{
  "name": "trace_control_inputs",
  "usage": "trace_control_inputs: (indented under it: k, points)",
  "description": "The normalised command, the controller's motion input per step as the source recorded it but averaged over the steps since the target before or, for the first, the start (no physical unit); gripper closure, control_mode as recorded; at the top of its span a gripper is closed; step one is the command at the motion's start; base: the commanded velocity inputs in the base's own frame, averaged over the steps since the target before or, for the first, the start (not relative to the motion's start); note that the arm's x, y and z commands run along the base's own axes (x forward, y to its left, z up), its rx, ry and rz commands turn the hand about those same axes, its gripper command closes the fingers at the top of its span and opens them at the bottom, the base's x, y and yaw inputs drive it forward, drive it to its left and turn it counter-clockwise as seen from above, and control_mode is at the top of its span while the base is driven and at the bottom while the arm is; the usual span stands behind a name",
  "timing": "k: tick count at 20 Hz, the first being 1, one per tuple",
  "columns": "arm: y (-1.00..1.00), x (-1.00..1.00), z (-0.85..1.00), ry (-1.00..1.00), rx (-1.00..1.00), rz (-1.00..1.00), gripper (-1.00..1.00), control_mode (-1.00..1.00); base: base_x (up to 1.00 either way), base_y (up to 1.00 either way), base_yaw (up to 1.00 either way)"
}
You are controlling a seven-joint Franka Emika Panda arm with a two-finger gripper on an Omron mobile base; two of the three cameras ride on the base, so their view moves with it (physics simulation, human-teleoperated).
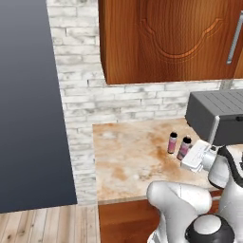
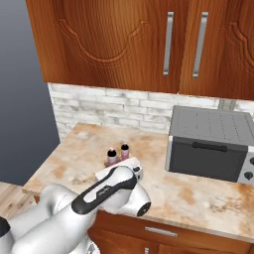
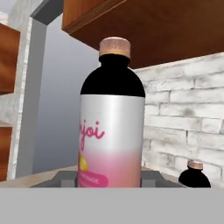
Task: Move the drinks to the dining counter.
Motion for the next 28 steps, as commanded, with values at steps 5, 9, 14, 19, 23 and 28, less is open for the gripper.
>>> trace_control_inputs:
  k: [5, 9, 14, 19, 23, 28]
  points:
    - [0.0, -0.75, 0.92, 0.03, -0.06, 0.0, 1.0, -1.0, 0.0, 0.0, 0.0]
    - [0.02, -0.69, 0.56, 0.03, -0.04, 0.06, 1.0, -1.0, 0.0, 0.0, 0.0]
    - [0.03, -0.16, 0.09, -0.01, -0.01, 0.07, 1.0, -1.0, 0.0, 0.0, 0.0]
    - [0.0, 0.0, 0.0, 0.0, 0.0, 0.0, 1.0, 1.0, 0.0, 0.0, 0.0]
    - [0.0, 0.0, 0.0, 0.0, 0.0, 0.0, 1.0, 1.0, -0.46, -0.03, 0.0]
    - [0.0, 0.0, 0.0, 0.0, 0.0, 0.0, 1.0, 1.0, -1.0, -0.31, 0.0]
